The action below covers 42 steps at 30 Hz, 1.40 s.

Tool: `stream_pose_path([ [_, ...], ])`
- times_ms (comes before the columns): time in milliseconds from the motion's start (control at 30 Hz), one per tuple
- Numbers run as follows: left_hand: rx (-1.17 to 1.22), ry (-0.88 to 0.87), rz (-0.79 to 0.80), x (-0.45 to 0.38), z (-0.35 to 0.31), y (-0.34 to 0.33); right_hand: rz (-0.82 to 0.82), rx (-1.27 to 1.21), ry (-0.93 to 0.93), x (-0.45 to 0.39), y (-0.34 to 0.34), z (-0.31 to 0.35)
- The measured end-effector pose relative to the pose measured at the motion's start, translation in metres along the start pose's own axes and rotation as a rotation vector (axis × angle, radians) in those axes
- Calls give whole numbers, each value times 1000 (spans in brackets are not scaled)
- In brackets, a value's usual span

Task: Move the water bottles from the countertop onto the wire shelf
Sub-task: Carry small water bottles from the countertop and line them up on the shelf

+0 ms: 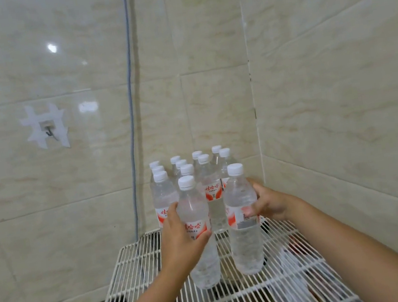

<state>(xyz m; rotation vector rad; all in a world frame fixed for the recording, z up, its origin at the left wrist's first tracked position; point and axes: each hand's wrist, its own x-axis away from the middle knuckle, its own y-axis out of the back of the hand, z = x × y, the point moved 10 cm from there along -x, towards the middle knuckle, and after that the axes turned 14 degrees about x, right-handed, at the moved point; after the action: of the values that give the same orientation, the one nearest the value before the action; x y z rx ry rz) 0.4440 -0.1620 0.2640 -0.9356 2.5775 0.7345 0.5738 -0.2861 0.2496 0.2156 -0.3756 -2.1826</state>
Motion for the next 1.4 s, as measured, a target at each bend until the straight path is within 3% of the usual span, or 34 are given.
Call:
stream_pose_path([
  [133,9,16,41,-3,2,-1,91,-124,-10,-8,-19,9],
  [300,14,4,37,-1,2,1,13,-51,61,-4,-24,18],
  [367,24,-14,48,1,2,-2,-175,120,81,4,-17,19],
  [467,28,-23,57,2,3,-5,-585,294,111,22,-6,23],
  [567,34,-30,54,1,3,-3,-726,376,135,32,-9,29],
  [633,38,-39,51,0,4,-3,-644,369,105,31,-5,30],
  [733,35,-44,46,1,4,-4,-323,203,66,19,-3,26],
  [833,56,-56,31,2,3,-6,-140,247,23,11,-8,25],
  [967,60,-88,5,3,2,-5,-116,132,54,13,-11,21],
  [1033,64,-74,1,3,5,-3,-237,132,89,20,-13,17],
  [1133,60,-25,-14,3,13,-3,-713,432,126,43,-8,21],
  [1167,58,-19,-21,4,14,-3,-797,549,94,49,-13,23],
  [1267,70,-17,-64,5,16,-2,-885,729,-44,51,-23,16],
  [1400,59,-15,-128,9,18,3,-904,686,-64,45,-22,11],
])
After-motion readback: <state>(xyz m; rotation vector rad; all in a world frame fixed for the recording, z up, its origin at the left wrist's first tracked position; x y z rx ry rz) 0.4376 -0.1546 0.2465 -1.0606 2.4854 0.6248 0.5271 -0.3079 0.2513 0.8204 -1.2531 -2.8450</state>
